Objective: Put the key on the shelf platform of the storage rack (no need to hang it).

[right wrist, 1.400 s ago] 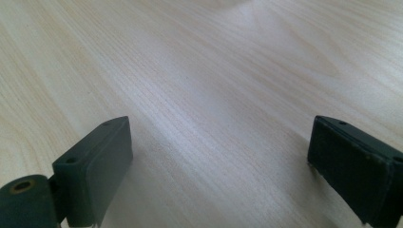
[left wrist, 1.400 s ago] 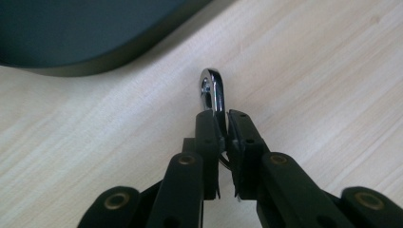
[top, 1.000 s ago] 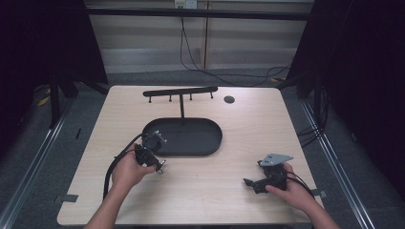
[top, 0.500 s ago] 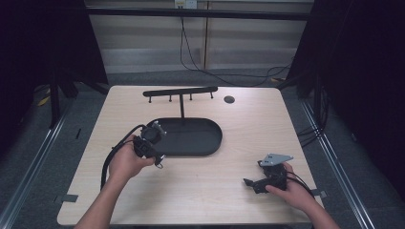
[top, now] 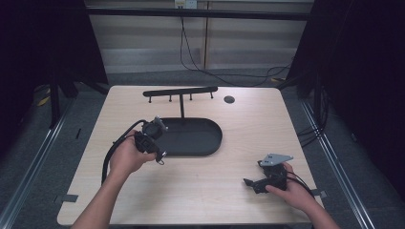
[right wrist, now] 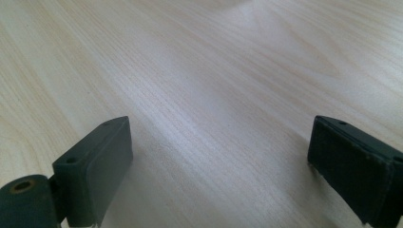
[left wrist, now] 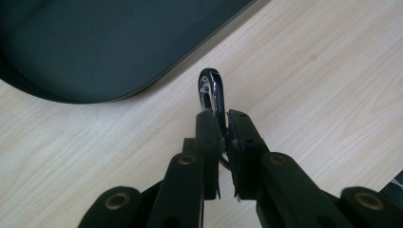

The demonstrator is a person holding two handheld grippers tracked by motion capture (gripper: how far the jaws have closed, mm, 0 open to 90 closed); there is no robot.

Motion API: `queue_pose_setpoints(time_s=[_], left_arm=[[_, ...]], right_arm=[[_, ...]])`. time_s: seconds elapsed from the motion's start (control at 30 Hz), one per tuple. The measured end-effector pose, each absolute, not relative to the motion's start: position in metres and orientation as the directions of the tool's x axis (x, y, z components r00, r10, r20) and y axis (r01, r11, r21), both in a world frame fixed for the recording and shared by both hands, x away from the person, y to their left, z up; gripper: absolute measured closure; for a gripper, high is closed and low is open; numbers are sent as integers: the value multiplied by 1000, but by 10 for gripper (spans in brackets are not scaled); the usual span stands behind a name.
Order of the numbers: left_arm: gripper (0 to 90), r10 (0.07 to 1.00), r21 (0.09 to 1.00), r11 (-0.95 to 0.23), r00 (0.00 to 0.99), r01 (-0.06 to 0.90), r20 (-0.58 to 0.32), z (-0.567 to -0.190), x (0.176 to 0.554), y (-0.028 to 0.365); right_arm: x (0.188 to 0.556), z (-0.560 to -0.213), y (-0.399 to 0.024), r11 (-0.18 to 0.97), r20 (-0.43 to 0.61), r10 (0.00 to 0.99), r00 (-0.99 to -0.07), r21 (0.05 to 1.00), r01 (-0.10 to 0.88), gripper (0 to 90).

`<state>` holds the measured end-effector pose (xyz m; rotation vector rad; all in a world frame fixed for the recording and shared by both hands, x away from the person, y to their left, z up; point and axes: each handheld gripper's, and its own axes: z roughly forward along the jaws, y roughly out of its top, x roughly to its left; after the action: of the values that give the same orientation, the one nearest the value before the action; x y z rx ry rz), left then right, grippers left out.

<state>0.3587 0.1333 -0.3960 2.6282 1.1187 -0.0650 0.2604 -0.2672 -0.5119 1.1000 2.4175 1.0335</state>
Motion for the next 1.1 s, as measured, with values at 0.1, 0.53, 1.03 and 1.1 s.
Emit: queue_pose_setpoints(time_s=[0.1, 0.53, 1.03, 1.1], left_arm=[[837, 700, 240, -657, 697, 714, -157, -394, 361, 132], [836, 704, 247, -649, 691, 720, -166, -387, 366, 127], [836, 705, 252, -643, 687, 723, -174, -377, 376, 117], [837, 705, 253, -643, 688, 723, -173, -377, 377, 116]], right_arm=[[260, -512, -267, 451, 30, 745, -666, 713, 537, 71], [260, -512, -267, 452, 29, 744, -667, 713, 536, 71], [260, -512, -267, 451, 30, 745, -666, 713, 537, 71], [260, -512, -267, 451, 30, 745, -666, 713, 537, 71]])
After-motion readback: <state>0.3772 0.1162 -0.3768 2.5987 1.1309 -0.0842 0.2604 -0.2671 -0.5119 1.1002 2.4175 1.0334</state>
